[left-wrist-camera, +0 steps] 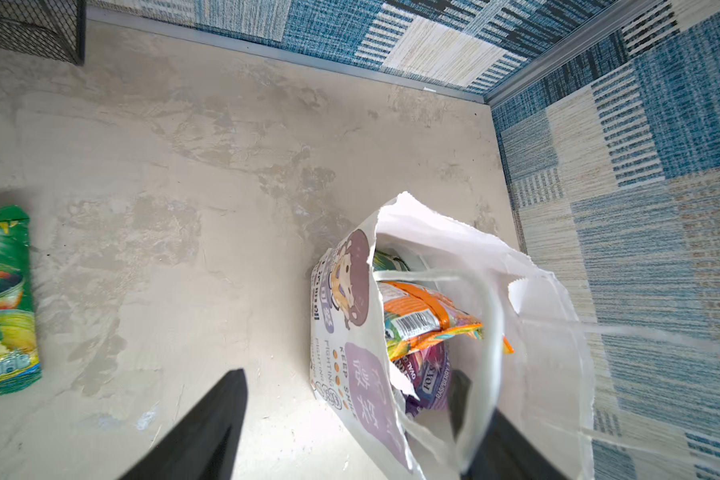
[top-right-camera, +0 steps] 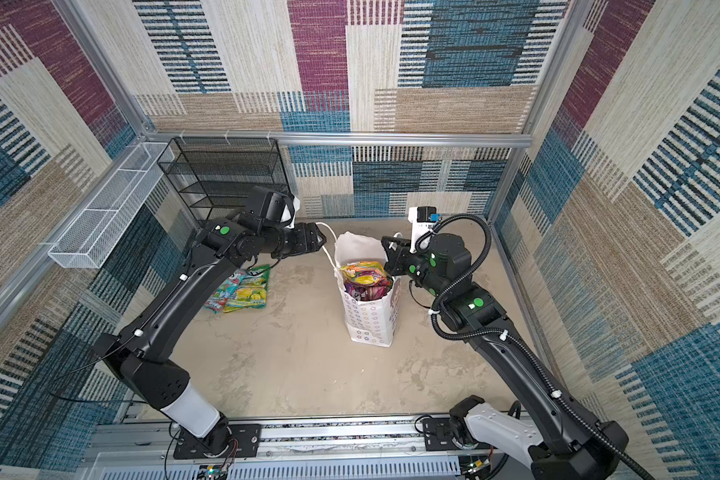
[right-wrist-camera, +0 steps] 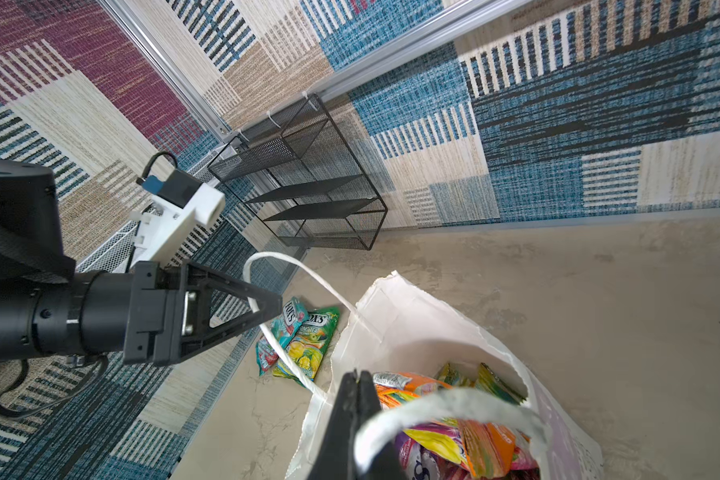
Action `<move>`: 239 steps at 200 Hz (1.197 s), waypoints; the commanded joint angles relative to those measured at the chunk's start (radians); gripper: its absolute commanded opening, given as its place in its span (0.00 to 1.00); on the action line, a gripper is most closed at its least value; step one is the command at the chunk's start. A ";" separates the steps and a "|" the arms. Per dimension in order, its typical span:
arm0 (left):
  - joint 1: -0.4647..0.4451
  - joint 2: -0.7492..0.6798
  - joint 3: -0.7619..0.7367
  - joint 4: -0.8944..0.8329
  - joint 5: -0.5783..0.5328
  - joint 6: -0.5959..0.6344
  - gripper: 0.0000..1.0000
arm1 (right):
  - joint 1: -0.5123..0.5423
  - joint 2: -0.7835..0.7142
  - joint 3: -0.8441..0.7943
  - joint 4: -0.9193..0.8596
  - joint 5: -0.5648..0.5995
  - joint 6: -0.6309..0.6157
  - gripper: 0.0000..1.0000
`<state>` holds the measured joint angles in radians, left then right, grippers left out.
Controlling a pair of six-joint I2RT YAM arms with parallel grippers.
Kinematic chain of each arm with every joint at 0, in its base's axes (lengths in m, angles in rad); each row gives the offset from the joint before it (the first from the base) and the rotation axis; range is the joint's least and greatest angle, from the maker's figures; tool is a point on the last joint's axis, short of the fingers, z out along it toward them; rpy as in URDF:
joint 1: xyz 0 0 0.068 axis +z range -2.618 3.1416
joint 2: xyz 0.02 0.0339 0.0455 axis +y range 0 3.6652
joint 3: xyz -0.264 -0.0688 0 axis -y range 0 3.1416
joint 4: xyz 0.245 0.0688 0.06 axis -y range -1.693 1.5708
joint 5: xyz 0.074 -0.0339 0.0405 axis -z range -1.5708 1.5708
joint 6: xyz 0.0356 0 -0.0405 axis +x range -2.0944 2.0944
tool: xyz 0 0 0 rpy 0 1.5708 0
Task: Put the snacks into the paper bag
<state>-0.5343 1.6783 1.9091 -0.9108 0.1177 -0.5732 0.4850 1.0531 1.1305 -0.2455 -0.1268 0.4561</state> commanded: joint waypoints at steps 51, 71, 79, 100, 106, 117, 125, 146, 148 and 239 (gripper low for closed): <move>0.033 0.060 0.057 0.116 0.200 -0.050 0.00 | 0.003 0.020 -0.005 0.092 -0.113 -0.048 0.00; 0.058 0.077 0.118 0.047 0.132 -0.038 0.00 | 0.004 0.010 -0.031 0.146 -0.133 -0.033 0.00; 0.075 0.084 0.151 0.024 0.151 -0.045 0.00 | 0.004 0.023 -0.014 0.142 -0.140 -0.038 0.00; 0.085 0.066 0.192 0.019 0.211 -0.043 0.00 | 0.004 0.087 0.093 0.114 -0.195 -0.058 0.00; 0.085 0.054 0.191 0.018 0.202 -0.041 0.00 | 0.004 0.105 0.125 0.111 -0.220 -0.061 0.00; 0.087 0.025 0.177 0.019 0.163 -0.034 0.00 | 0.005 0.131 0.160 0.123 -0.250 -0.053 0.00; 0.088 0.002 0.160 0.018 0.134 -0.028 0.00 | 0.008 0.142 0.167 0.142 -0.271 -0.042 0.00; 0.088 -0.057 0.085 0.038 0.100 -0.019 0.00 | 0.024 0.141 0.124 0.187 -0.289 -0.031 0.00; 0.089 -0.062 0.078 0.040 0.099 -0.019 0.00 | 0.024 0.140 0.114 0.190 -0.287 -0.030 0.00; 0.105 -0.261 -0.243 0.170 0.096 -0.056 0.30 | 0.029 0.087 -0.019 0.184 -0.194 -0.008 0.00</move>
<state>-0.4282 1.4338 1.6566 -0.7963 0.2123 -0.6250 0.5156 1.1698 1.1206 -0.0952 -0.3702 0.4488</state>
